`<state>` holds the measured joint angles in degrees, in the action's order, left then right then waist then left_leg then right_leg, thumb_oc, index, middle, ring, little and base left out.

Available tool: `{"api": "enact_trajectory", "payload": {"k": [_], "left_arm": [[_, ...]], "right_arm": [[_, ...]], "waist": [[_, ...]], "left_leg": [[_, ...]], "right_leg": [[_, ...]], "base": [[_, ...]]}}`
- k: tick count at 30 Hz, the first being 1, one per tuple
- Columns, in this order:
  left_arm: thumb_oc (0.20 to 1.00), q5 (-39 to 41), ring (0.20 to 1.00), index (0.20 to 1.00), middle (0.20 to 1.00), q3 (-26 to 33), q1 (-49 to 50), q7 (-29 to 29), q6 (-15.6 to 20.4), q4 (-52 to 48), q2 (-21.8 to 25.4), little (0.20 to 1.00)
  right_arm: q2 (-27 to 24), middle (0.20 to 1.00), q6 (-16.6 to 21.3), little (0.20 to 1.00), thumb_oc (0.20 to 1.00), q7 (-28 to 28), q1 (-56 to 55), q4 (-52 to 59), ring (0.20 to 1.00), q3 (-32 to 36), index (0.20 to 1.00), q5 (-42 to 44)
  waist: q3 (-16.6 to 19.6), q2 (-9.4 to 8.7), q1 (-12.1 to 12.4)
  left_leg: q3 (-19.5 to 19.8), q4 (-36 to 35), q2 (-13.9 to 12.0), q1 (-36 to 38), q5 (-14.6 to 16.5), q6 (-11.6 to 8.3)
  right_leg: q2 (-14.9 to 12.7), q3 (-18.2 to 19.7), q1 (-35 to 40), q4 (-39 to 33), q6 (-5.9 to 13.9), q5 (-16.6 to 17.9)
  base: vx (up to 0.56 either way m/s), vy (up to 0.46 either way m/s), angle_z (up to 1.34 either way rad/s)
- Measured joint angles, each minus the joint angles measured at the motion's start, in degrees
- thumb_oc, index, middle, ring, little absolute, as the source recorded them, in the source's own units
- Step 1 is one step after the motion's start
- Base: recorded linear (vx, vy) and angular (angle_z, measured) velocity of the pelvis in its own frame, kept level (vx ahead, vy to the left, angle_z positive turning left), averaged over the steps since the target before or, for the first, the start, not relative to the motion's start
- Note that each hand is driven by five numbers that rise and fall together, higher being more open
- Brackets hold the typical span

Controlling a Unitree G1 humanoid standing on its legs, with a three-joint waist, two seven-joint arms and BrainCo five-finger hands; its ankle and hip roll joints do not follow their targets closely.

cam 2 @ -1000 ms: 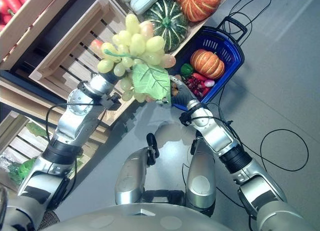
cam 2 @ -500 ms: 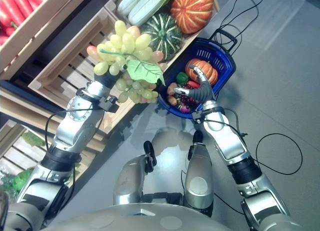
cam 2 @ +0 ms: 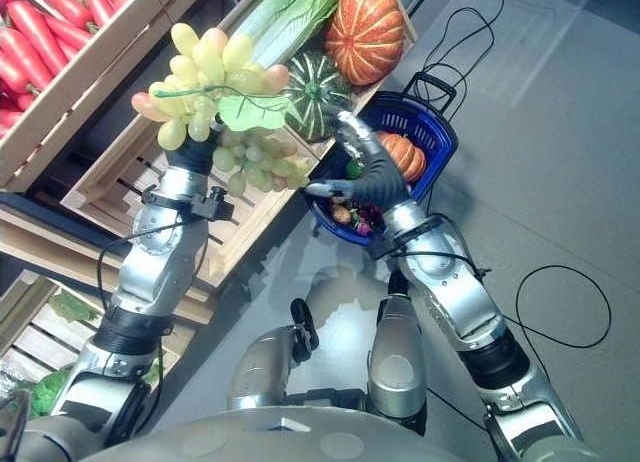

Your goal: Pick up fruits and vegetables into the basket

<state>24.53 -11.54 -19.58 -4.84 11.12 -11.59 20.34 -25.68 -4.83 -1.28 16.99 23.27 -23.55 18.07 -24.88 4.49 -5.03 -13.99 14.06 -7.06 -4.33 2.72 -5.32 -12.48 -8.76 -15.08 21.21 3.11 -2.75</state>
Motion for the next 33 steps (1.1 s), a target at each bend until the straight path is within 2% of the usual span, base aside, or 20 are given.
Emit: {"api": "enact_trajectory", "payload": {"k": [6,9,12,22,27,33], "left_arm": [[0.200,-2.7,0.200,0.200,0.200,-1.5,-0.7,-0.9,-2.6,-0.6,-0.4,0.200],[0.200,-4.4,0.200,0.200,0.200,-2.5,-1.4,-1.7,-3.6,-0.6,-0.3,0.200],[0.200,-5.0,0.200,0.200,0.200,-3.5,-1.8,-2.1,-3.8,-0.6,-0.3,0.200],[0.200,-8.9,0.200,0.200,0.200,-6.2,-3.1,-2.8,-3.6,-0.7,-0.3,0.200],[0.200,-9.0,0.200,0.200,0.200,-6.7,-3.3,-3.0,-3.6,-1.1,-0.3,0.200],[0.200,-11.2,0.200,0.200,0.200,-7.2,-3.5,-2.8,-3.6,-1.1,-0.3,0.200]], "right_arm": [[0.4,1.000,-2.5,1.000,1.000,-1.4,2.1,-0.3,1.000,-3.0,1.000,1.3],[0.7,1.000,-2.7,1.000,1.000,-4.0,2.1,-0.8,1.000,-4.6,1.000,1.3],[2.4,1.000,-2.8,1.000,1.000,-7.0,2.1,-2.7,1.000,-4.8,1.000,1.6],[2.4,1.000,-2.8,1.000,1.000,-13.4,1.7,-5.6,1.000,-5.1,1.000,4.4],[2.4,1.000,-2.8,1.000,1.000,-13.4,0.8,-7.5,1.000,-5.1,1.000,6.7],[4.0,1.000,-4.4,1.000,1.000,-10.7,0.8,-9.9,1.000,-6.7,1.000,10.6]], "waist": [[0.4,0.19,1.4],[0.4,0.10,1.8],[0.9,-0.10,1.9],[1.7,-0.72,1.8],[2.0,-1.18,1.7],[2.6,-2.25,1.8]], "left_leg": [[1.5,-0.3,0.2,0.1,-0.4,0.08],[1.7,-0.2,0.2,0.1,-0.5,0.15],[1.9,-0.3,0.2,0.1,-0.6,0.15],[1.9,-0.3,0.1,0.1,-0.6,0.14],[1.9,-0.5,0.1,0.6,-0.5,0.07],[2.4,-0.5,0.0,0.7,-0.4,0.08]], "right_leg": [[-0.4,-1.5,1.2,-0.2,0.00,0.0],[-0.6,-1.8,1.5,-0.3,0.01,0.0],[-0.5,-1.9,1.5,-0.3,0.00,0.0],[0.3,-1.9,2.0,-1.3,0.08,0.4],[0.4,-2.0,2.8,-2.2,0.26,0.6],[0.5,-2.7,3.6,-2.9,0.34,0.7]], "base": [[-0.01,-0.044,0.13],[0.01,-0.042,0.06],[0.00,-0.006,0.01],[0.00,0.000,0.00],[0.00,0.000,0.00],[0.01,-0.012,0.04]]}}
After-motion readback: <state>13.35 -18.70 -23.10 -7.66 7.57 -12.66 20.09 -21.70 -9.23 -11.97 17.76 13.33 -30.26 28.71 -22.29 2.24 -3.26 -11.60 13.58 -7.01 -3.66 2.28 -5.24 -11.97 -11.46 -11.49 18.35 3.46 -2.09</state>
